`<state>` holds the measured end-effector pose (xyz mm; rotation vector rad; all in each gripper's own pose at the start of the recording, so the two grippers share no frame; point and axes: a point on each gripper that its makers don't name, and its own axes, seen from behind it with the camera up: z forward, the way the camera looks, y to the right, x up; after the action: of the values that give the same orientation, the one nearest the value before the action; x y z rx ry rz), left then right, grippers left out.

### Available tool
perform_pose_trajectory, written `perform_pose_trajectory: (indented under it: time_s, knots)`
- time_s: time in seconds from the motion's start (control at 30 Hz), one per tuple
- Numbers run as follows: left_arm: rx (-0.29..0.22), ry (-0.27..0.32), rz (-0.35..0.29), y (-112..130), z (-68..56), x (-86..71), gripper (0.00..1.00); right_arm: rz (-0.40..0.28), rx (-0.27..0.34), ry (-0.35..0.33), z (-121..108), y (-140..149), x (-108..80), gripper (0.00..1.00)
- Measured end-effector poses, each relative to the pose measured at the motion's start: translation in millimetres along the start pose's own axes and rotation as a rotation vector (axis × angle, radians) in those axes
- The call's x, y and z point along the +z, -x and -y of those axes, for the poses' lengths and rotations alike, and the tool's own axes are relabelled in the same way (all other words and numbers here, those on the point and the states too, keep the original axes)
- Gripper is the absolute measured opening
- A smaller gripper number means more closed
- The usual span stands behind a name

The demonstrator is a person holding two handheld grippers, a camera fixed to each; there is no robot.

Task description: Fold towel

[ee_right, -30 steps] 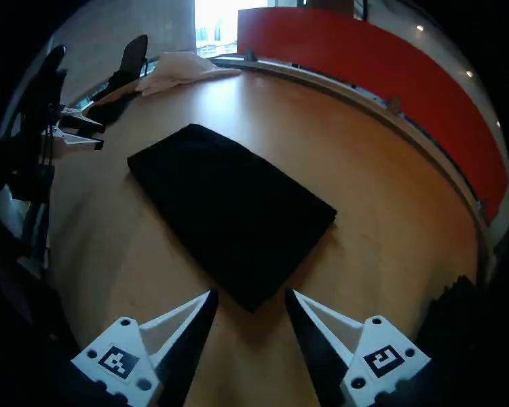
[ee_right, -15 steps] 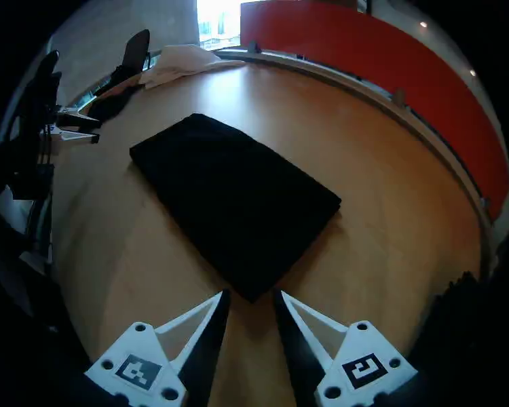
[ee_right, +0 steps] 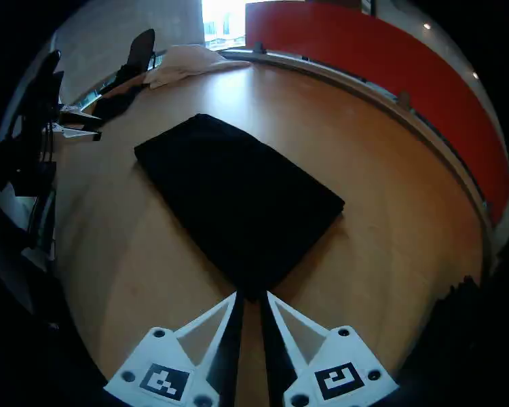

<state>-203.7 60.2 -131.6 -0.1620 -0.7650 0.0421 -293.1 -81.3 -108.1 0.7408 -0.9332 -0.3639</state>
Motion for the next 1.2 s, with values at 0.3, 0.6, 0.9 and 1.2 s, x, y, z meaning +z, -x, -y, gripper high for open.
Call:
perform_pose_trajectory:
  time_s: [0.3,0.6,0.9,1.2]
  knots:
    - [-0.008,-0.005,-0.004,-1,2.8,-0.8,0.91,0.004,-0.008,0.006,-1,2,2.5,0.06]
    - [-0.007,-0.012,-0.008,-1,6.5,-2.1,0.91,-0.022,-0.014,0.021,-1,-10,-3.5,0.05]
    - [-0.005,-0.004,-0.017,-7,6.5,-5.5,0.91,-0.113,-0.018,0.055,-5,-48,-25.1,0.05]
    - [-0.006,0.004,-0.034,-15,4.9,-10.4,0.91,-0.174,-0.059,0.09,-11,-81,-48.5,0.05]
